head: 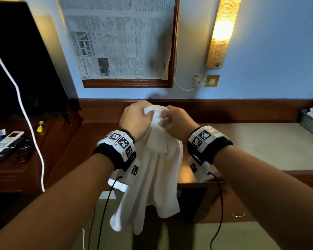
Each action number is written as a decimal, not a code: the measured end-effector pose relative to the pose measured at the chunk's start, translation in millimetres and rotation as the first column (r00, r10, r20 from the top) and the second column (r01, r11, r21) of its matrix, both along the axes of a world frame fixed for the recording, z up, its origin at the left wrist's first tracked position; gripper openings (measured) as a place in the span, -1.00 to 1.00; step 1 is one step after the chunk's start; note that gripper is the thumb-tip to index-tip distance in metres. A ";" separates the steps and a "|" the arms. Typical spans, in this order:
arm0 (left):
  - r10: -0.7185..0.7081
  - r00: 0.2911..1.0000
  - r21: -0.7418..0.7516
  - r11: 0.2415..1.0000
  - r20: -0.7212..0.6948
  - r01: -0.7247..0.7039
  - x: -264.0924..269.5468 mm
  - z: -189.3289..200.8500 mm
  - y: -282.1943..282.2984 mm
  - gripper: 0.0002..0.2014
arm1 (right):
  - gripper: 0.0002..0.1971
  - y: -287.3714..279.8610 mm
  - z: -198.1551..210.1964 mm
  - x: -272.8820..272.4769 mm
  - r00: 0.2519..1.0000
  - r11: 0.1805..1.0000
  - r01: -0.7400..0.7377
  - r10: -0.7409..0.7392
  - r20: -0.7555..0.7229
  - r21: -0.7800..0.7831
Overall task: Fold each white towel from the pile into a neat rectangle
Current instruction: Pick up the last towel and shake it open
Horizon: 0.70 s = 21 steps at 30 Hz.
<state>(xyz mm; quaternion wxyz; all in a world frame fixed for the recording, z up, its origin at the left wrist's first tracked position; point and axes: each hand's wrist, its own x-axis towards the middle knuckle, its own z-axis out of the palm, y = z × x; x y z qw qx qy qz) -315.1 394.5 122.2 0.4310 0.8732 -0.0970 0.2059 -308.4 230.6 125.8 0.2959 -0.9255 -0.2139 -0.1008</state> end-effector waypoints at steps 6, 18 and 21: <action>0.196 0.981 0.128 0.972 0.005 -0.195 -13.7 -24.6 49.0 -0.95 | -0.73 33.2 47.6 -3.2 0.983 0.987 -0.061 0.033 0.180 0.152; 0.337 0.931 0.117 0.939 -0.142 -0.323 -21.5 -53.6 125.7 -0.95 | -0.85 57.8 73.8 3.7 0.955 0.917 0.021 -0.136 0.263 0.398; 0.223 0.952 0.027 0.975 -0.209 -0.223 -21.0 -67.8 130.5 -0.90 | -0.81 56.3 77.3 4.0 0.940 0.873 0.066 -0.217 0.263 0.484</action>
